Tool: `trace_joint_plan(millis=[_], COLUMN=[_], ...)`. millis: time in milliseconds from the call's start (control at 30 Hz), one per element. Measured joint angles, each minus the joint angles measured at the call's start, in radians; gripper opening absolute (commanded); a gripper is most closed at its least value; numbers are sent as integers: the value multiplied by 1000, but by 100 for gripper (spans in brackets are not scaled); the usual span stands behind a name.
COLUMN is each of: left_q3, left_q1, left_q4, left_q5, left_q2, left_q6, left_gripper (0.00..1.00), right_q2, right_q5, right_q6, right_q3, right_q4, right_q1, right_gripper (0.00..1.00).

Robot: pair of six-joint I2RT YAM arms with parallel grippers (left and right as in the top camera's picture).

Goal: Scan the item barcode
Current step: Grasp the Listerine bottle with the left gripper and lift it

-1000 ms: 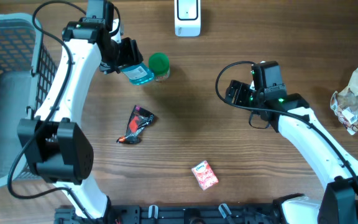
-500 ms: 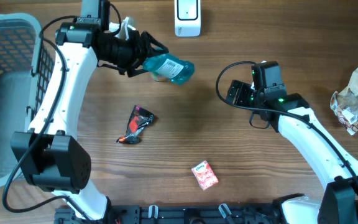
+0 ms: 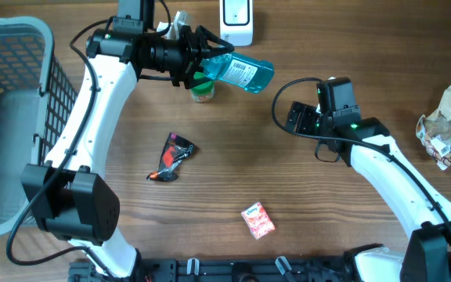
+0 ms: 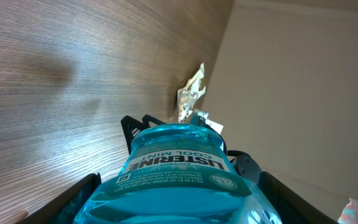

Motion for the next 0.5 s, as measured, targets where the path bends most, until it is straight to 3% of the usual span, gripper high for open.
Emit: trace_joint_plan(millis=[167,400,500], left_q3=[-1,-3,-4], left_q1=[-5,-186,-214], left_q4=[98,325,410], left_q5=[-81,-666,-797], left_q2=[0,0,1], left_q6=[-3,136,192], left_gripper=[50,49,48], right_q2=[0,0,0], right_q5=[0,1,17], right_q6=[-3,-42,-52], right_q3=[0,0,0], right_q4=[0,28,30], right_q1=[0,0,0], right_gripper=[100,100,100])
